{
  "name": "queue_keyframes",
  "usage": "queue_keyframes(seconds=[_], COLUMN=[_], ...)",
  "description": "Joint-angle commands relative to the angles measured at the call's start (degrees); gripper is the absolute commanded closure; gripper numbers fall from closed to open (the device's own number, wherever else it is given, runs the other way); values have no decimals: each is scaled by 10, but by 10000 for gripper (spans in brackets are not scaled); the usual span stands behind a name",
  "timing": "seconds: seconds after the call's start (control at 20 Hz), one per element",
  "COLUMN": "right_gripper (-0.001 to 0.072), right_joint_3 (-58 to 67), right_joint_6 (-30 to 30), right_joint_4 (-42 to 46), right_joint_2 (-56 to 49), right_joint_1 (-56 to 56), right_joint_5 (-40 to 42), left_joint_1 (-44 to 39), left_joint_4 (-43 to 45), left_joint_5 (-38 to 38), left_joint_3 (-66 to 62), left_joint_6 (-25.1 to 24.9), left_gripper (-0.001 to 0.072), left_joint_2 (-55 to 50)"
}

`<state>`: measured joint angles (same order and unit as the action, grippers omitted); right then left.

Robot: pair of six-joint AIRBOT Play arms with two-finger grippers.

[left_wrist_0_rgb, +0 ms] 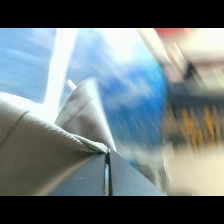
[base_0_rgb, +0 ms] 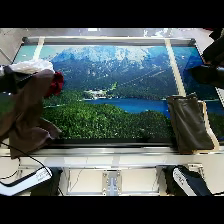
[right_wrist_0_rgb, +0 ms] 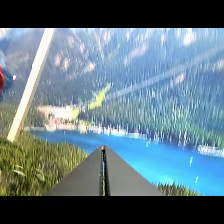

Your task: Fold the shirts.

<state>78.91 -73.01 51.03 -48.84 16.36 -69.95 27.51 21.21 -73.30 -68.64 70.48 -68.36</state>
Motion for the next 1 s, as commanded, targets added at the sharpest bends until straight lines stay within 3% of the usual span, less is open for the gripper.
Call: queue_keyframes(seconds=[0.0,0.25,0.3,0.35,0.4,0.55,0.65,0.7,0.8,0.95], right_gripper=[696,697,697,690,652,610,602,587,422,413], right_joint_3=[90,186,193,196,196,195,194,184,139,37], right_joint_6=[2,6,6,6,6,5,5,5,1,17], right_joint_4=[8,63,79,104,136,272,289,266,178,-16], right_joint_2=[0,0,0,0,0,-14,-56,-87,-146,-221], right_joint_1=[0,0,0,0,0,1,1,1,0,-28], right_joint_5=[-11,-10,-9,-8,-8,-31,-114,-164,-197,-182], left_joint_1=[-207,-533,-579,-603,-602,-484,-363,-307,-208,-110], left_joint_4=[-46,44,69,91,106,118,141,160,215,260], left_joint_5=[0,134,169,204,228,251,242,229,192,165], left_joint_3=[0,3,3,3,3,1,2,7,33,131], left_joint_6=[-24,-24,-24,-24,-22,10,64,105,138,141], left_gripper=[699,691,534,117,12,6,9,9,10,10], left_joint_2=[60,21,3,-9,-14,-1,5,5,11,48])
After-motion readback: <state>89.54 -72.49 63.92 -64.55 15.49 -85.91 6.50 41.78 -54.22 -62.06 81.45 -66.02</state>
